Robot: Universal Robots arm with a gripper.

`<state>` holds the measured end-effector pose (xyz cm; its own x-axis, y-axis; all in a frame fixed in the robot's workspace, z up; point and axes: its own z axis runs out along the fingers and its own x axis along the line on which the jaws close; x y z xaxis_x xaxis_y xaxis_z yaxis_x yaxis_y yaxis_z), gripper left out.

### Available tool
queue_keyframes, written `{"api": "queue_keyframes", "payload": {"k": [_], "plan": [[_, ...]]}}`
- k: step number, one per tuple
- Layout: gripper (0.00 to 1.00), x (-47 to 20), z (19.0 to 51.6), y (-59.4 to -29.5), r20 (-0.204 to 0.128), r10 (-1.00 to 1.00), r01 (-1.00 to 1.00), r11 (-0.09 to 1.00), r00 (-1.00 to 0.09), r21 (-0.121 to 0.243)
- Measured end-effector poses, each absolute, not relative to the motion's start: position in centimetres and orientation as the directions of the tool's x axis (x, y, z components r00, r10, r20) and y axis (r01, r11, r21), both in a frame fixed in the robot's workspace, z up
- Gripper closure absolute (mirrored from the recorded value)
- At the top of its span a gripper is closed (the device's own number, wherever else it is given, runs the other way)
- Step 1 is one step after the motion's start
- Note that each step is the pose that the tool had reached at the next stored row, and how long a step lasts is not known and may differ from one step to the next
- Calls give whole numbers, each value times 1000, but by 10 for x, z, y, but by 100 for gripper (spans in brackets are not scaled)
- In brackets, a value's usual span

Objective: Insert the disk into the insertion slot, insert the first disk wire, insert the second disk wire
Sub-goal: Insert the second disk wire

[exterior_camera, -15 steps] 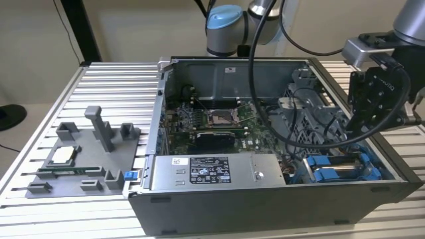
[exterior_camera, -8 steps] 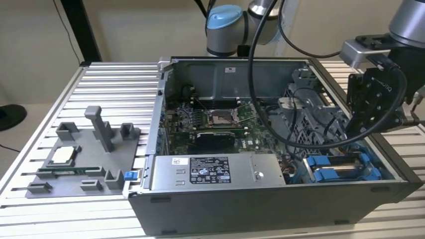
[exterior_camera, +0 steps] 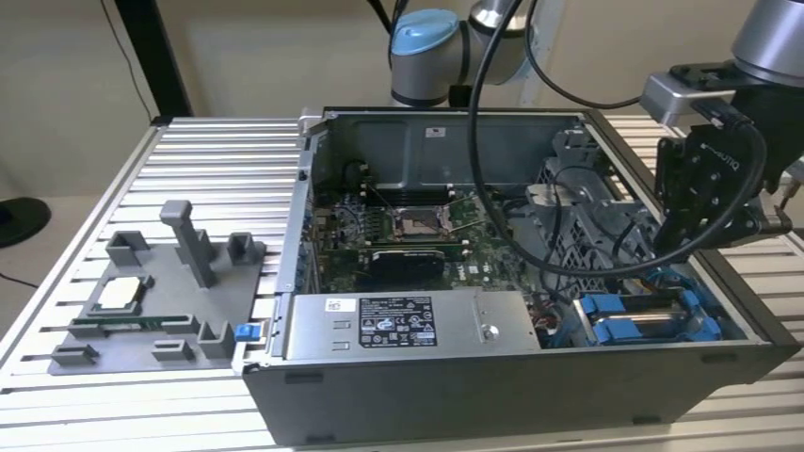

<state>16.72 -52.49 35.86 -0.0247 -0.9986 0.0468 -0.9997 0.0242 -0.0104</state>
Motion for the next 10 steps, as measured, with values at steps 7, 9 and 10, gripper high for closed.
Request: {"api": "queue_keyframes", "payload": {"k": [7,9,10], "plan": [[0,167,359,-524,49,-999,-1000,24,-25,-10],[100,167,359,-524,49,-999,-1000,24,-25,-10],[100,167,359,-524,49,-999,-1000,24,-25,-10]]}}
